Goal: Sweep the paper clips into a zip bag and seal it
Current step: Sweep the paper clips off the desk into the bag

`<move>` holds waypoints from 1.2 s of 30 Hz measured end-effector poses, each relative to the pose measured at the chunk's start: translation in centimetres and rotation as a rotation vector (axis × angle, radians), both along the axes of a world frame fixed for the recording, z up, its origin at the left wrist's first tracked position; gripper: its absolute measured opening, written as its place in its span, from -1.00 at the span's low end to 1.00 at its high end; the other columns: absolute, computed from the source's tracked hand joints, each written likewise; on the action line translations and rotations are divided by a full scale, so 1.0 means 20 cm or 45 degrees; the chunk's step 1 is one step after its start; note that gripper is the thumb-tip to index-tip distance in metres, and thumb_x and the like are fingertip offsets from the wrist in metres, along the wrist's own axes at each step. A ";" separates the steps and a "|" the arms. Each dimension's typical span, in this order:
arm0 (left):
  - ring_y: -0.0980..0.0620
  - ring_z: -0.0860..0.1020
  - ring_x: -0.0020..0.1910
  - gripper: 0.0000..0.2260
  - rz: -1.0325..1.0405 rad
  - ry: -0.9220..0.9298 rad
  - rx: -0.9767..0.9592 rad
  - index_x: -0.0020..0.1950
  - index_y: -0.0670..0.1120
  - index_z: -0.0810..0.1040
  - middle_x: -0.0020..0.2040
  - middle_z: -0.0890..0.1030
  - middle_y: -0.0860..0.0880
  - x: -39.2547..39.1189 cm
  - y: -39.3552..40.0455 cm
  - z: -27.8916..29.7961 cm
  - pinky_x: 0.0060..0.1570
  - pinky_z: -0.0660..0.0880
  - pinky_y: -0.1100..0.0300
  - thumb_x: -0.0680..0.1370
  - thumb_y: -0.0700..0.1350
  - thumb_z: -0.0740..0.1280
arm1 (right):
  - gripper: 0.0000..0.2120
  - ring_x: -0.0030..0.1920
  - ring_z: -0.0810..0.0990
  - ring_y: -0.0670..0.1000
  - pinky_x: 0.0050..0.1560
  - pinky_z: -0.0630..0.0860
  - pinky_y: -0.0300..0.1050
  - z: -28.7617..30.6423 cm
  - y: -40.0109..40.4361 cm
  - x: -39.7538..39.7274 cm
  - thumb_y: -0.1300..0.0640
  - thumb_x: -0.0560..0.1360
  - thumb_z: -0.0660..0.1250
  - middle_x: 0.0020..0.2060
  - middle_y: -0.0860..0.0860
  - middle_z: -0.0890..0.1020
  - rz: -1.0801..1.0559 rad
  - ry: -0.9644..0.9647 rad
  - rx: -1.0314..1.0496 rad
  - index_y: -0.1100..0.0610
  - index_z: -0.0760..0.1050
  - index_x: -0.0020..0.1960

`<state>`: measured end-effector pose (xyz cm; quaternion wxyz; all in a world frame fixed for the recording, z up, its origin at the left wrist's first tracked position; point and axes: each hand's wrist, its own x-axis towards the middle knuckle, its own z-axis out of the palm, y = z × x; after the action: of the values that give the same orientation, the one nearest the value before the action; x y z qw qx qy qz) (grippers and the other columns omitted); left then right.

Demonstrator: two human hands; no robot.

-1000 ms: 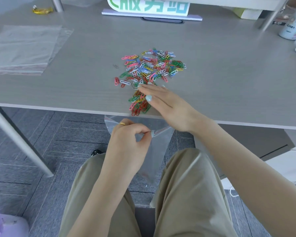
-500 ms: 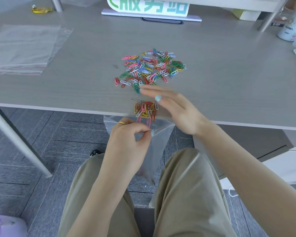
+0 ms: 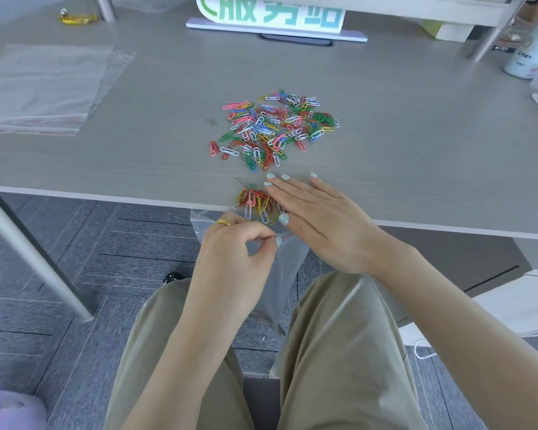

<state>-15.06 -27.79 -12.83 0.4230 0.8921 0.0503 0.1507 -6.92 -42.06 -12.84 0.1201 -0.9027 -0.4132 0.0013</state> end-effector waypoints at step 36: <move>-0.02 0.49 -0.06 -0.92 -0.033 0.013 -0.002 -0.20 -0.08 0.63 -0.15 0.56 -0.01 0.01 -0.02 0.02 -0.21 0.28 0.41 0.44 -0.16 0.34 | -0.56 0.08 0.61 -0.06 0.15 0.50 -0.26 0.07 0.21 0.04 -0.03 0.53 -0.08 0.03 0.05 0.62 0.104 1.323 1.115 0.07 0.44 0.23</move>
<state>-14.95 -28.22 -12.46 0.4253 0.8931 0.0408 0.1407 -6.10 -37.93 -11.45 0.6572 -0.6367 -0.2981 0.2719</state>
